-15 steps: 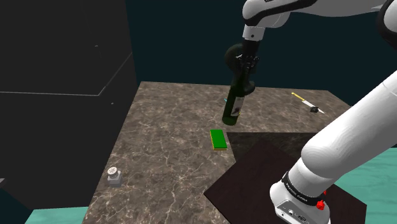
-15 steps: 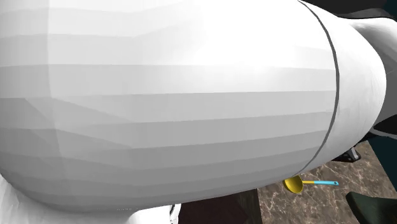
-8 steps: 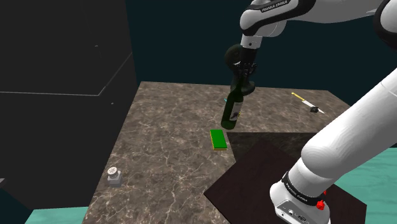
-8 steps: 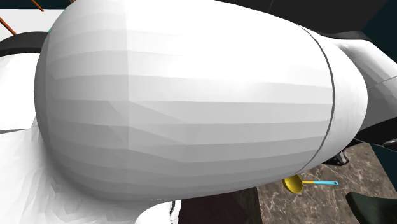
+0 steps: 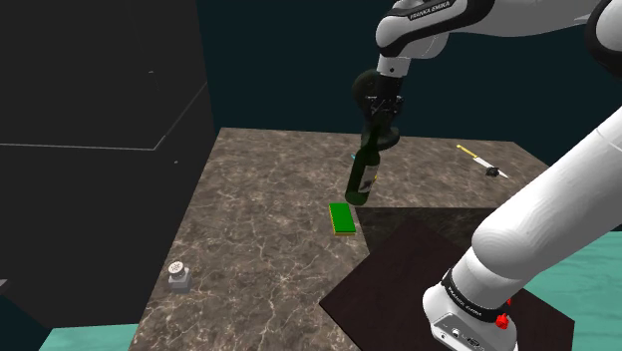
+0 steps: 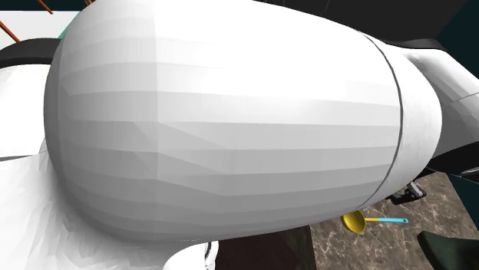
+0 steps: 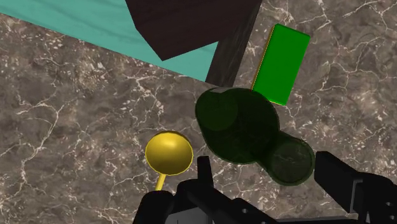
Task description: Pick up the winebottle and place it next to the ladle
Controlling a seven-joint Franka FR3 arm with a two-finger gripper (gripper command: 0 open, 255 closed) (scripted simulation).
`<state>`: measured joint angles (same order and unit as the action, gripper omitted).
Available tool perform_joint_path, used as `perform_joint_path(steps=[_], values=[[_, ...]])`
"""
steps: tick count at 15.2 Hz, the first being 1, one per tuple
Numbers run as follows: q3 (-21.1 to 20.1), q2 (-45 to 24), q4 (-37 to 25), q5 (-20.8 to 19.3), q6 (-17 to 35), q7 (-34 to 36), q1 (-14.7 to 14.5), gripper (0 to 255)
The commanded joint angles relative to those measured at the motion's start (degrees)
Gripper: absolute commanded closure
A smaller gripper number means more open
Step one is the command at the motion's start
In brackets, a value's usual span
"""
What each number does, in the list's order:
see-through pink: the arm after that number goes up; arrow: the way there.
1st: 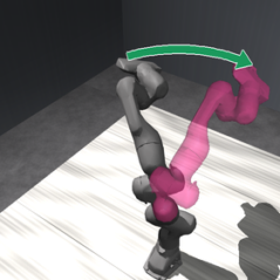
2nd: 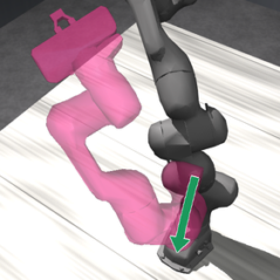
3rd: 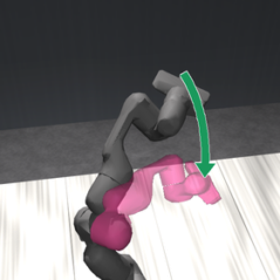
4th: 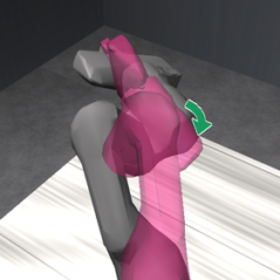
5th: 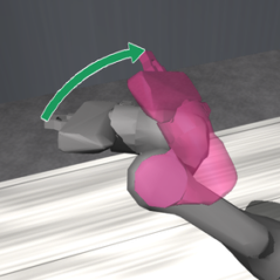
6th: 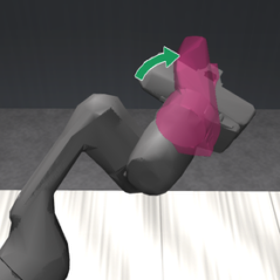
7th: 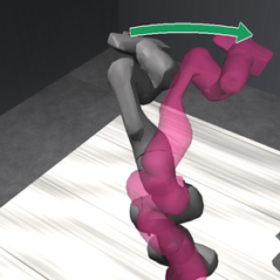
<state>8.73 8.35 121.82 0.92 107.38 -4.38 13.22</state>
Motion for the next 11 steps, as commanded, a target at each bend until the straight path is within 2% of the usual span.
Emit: perform_joint_path(steps=[1, 4, 8, 11], values=[[0.0, 0.0, 0.0, 0.0, 0.0, 0.0, 0.0, 0], [0.0, 0.0, 0.0, 0.0, 0.0, 0.0, 0.0, 0], [0.04, 0.24, -7.07, -0.08, -7.3, 0.05, 0.04, 0], [0.04, 0.25, -7.07, -0.08, -7.3, 0.05, 0.04, 0]])
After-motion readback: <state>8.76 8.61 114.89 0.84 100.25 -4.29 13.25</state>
